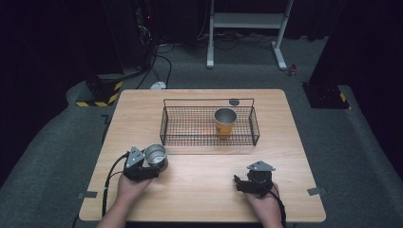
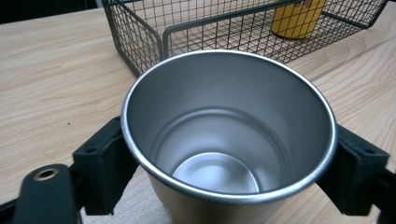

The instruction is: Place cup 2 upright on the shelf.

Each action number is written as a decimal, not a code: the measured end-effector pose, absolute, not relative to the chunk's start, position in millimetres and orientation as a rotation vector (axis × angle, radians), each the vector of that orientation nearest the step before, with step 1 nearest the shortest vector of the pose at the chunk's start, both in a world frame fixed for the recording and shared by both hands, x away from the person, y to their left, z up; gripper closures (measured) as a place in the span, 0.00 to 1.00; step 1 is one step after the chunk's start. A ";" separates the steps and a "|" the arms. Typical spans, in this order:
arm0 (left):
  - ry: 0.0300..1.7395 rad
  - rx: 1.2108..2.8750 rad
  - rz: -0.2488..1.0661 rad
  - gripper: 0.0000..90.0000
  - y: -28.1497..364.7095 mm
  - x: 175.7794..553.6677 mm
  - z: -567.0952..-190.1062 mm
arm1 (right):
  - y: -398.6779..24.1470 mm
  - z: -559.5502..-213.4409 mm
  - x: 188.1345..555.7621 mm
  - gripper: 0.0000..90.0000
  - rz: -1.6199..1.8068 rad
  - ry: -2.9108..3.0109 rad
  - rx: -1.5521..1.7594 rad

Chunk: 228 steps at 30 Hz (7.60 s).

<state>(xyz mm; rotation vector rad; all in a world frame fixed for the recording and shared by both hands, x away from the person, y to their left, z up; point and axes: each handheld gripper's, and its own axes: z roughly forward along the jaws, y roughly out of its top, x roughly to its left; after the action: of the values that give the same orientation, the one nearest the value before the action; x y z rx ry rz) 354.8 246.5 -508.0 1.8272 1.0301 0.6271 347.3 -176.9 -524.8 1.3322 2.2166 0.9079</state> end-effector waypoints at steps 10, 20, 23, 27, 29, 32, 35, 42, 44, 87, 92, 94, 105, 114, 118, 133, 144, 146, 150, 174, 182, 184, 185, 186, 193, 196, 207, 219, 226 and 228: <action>1.024 1.823 0.636 0.21 248.0 351.8 -508.8 | -177.1 -524.8 347.3 0.16 0.908 2.217 1.331; 1.031 1.787 0.631 0.21 251.0 348.2 -505.0 | -177.1 -524.9 347.2 0.15 0.907 2.222 1.327; 1.027 1.770 0.630 0.21 252.1 346.6 -501.8 | -176.9 -524.8 347.0 0.15 0.906 2.221 1.330; 1.022 1.762 0.621 0.21 252.5 345.3 -499.2 | -176.7 -524.8 347.0 0.15 0.905 2.221 1.332; 1.000 1.764 0.627 0.21 251.5 344.1 -497.6 | -176.8 -524.8 347.0 0.15 0.905 2.222 1.331; 1.005 1.761 0.622 0.21 250.5 342.9 -495.8 | -177.2 -524.8 347.0 0.15 0.906 2.223 1.327; 1.014 1.767 0.609 0.21 249.2 342.4 -494.3 | -177.2 -524.9 347.6 0.14 0.905 2.228 1.325; 1.033 1.796 0.641 0.21 243.1 341.4 -490.6 | -178.6 -524.8 350.8 0.13 0.906 2.244 1.306; 1.039 1.789 0.638 0.21 242.4 342.3 -489.2 | -180.2 -525.0 351.9 0.13 0.911 2.251 1.291; 0.997 1.718 0.656 0.21 207.0 364.7 -435.5 | -181.7 -525.1 351.8 0.12 0.910 2.259 1.292; 0.988 1.719 0.664 0.21 202.9 370.1 -429.6 | -181.7 -525.1 351.8 0.12 0.910 2.259 1.292; 0.982 1.724 0.667 0.21 200.9 372.4 -427.4 | -181.7 -525.1 351.8 0.12 0.910 2.259 1.292; 0.976 1.747 0.671 0.21 191.1 384.9 -420.4 | -181.7 -525.2 351.4 0.12 0.911 2.257 1.294; 0.980 1.762 0.676 0.21 186.1 396.4 -417.8 | -181.7 -525.1 351.1 0.12 0.910 2.257 1.296; 0.991 1.749 0.660 0.21 184.5 401.7 -417.4 | -181.7 -525.1 351.1 0.12 0.910 2.257 1.296; 0.988 1.769 0.646 0.21 167.1 429.1 -411.5 | -181.9 -525.1 351.2 0.12 0.910 2.258 1.293; 0.996 1.777 0.635 0.21 155.9 449.4 -408.0 | -181.8 -525.1 351.1 0.12 0.910 2.257 1.296; 0.999 1.777 0.634 0.21 153.8 452.6 -408.3 | -181.8 -525.1 351.1 0.12 0.910 2.257 1.297; 1.002 1.782 0.633 0.21 149.7 458.5 -410.0 | -181.8 -525.1 351.1 0.12 0.910 2.257 1.296; 1.084 1.805 0.628 0.21 144.4 485.5 -423.2 | -181.7 -525.1 351.1 0.12 0.910 2.257 1.297; 1.118 1.801 0.603 0.21 138.6 495.6 -430.7 | -181.8 -525.1 351.2 0.12 0.911 2.257 1.296; 1.134 1.816 0.597 0.21 135.5 497.5 -435.4 | -181.8 -525.1 351.1 0.12 0.910 2.257 1.296; 1.138 1.822 0.601 0.21 134.0 498.5 -437.2 | -181.8 -525.1 351.1 0.12 0.910 2.257 1.296; 1.140 1.825 0.603 0.21 133.0 499.2 -438.2 | -181.8 -525.1 351.2 0.12 0.911 2.257 1.296; 1.191 1.856 0.607 0.21 122.6 503.1 -445.5 | -181.8 -525.1 351.2 0.12 0.911 2.256 1.296; 1.206 1.872 0.615 0.21 120.9 504.9 -447.2 | -181.7 -525.2 351.2 0.12 0.913 2.256 1.295; 1.292 1.918 0.554 0.21 118.3 510.4 -455.8 | -181.8 -525.1 351.2 0.12 0.911 2.257 1.297; 1.340 1.971 0.536 0.21 118.8 513.9 -460.4 | -181.8 -525.1 351.2 0.12 0.911 2.257 1.296; 1.364 1.986 0.530 0.21 120.4 515.0 -462.6 | -182.3 -525.1 351.1 0.12 0.911 2.260 1.290; 1.361 1.996 0.533 0.21 120.5 515.5 -463.6 | -182.5 -525.1 350.7 0.12 0.912 2.261 1.294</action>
<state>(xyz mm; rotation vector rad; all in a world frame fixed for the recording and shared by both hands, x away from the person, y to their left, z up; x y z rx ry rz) 515.5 120.5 -463.6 1.9958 1.3613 0.5327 350.7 -182.5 -525.1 1.2939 2.2608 0.9124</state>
